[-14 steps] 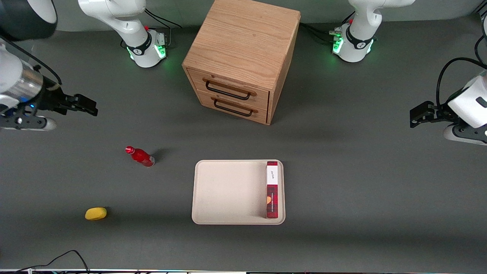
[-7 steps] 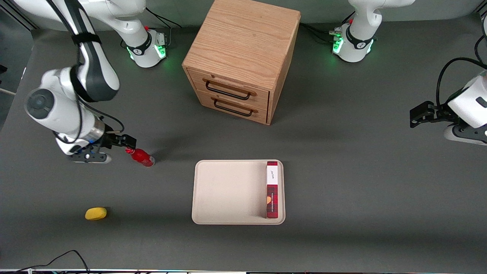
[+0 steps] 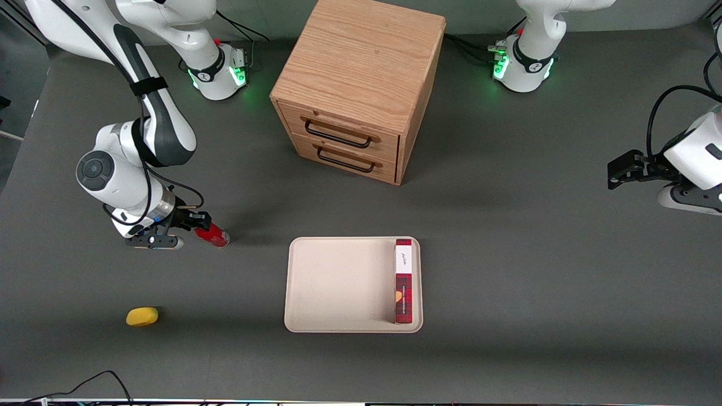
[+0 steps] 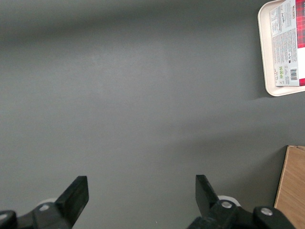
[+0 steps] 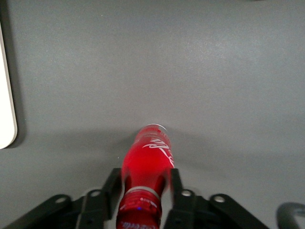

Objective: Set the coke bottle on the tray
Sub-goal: 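Close the right gripper on the red bottle and lift it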

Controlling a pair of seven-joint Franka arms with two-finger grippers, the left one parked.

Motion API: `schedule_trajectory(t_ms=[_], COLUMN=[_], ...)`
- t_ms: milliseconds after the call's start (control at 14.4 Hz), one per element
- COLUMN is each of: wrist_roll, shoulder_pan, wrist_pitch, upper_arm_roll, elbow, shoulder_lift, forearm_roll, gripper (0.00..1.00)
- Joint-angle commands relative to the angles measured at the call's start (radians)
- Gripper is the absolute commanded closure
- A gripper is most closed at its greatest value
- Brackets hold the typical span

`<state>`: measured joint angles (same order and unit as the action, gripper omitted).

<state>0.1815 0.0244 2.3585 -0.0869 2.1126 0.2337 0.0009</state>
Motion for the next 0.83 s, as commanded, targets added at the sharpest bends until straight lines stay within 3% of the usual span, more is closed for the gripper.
schedule_trajectory(t_ms=[0,278,556,764], wrist_roll=[0.006,-0.019,-0.050,-0.015], shoulder_pan=[0.011,0.009,0.009,0.057], wrist_pitch=[-0.030,-0.276,-0.617,-0.863], upper_arm_roll=[0.003,0.001,0.007,0.001], elbow=[0.004,-0.150,-0.506,-0.875], shoulder_lift=[-0.036,-0.096,-0.082,0.062], forearm_roll=[0.007,0.007,0.021,0.019], gripper=[1.00,1.00,1.00,1.00])
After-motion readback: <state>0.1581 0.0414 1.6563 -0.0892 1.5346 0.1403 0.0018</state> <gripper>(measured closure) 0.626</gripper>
